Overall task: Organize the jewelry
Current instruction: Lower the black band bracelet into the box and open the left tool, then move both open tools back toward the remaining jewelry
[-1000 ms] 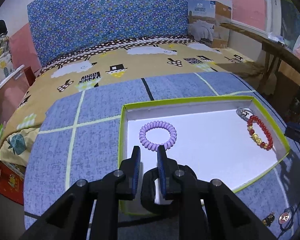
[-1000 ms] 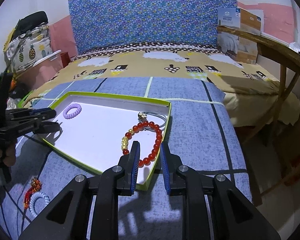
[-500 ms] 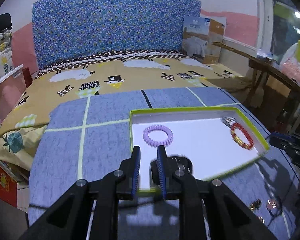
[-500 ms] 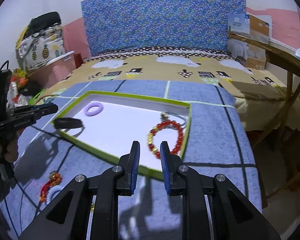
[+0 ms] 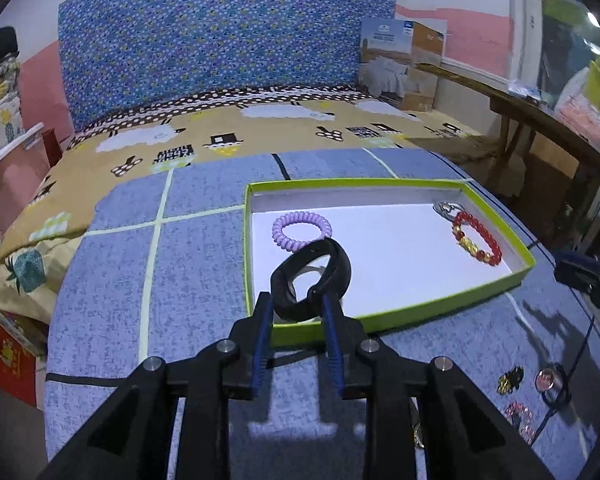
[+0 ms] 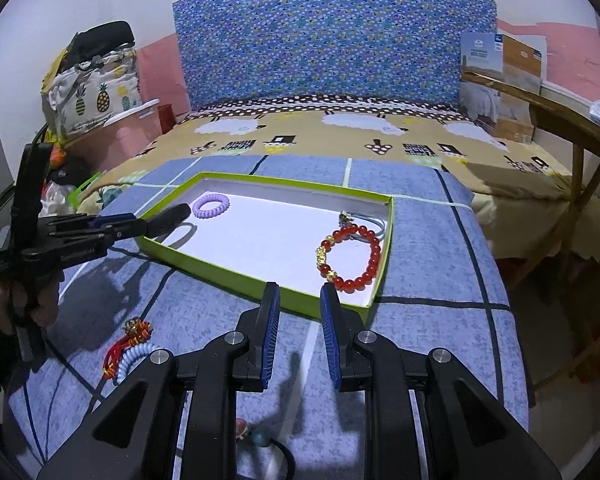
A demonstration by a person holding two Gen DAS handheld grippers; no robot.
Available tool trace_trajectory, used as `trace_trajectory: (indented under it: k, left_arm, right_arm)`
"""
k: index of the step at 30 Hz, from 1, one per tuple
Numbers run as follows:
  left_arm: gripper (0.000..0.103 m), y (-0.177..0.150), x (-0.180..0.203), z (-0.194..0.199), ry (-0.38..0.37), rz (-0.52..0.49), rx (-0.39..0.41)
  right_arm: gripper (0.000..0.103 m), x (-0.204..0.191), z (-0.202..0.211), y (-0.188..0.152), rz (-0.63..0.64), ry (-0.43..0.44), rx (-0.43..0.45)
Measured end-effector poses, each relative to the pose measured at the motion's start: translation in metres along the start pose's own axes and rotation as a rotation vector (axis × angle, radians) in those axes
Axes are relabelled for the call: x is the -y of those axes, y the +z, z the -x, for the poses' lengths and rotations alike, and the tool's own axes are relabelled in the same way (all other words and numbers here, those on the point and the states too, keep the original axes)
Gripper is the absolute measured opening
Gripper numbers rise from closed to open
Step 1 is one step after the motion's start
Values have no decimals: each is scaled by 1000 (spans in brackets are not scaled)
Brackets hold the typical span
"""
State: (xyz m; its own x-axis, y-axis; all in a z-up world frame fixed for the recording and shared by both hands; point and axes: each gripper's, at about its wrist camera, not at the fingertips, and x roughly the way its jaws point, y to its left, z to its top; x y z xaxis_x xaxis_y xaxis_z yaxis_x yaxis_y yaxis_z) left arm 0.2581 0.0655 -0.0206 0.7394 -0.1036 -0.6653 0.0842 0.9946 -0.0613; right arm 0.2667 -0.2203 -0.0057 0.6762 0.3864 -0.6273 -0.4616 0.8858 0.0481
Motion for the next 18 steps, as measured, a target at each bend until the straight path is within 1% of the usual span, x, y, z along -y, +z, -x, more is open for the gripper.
trace_trajectory:
  k: [2,7,13,18]
  left_arm:
    - [26,-1,-2,-1,12,5,-2]
    - [26,-4,-2,5,7,12,5]
    - [26,-13,2,33,-9,21,38]
    - [26,-31,13,64,-24,26,70]
  right_arm:
    - [21,0,1,0,0,0,1]
    - [21,-1,5,-2,-9,9,8]
    - [21,-13,24,-7,5,21,31]
    - [21,-25,47,-18,12,24,45]
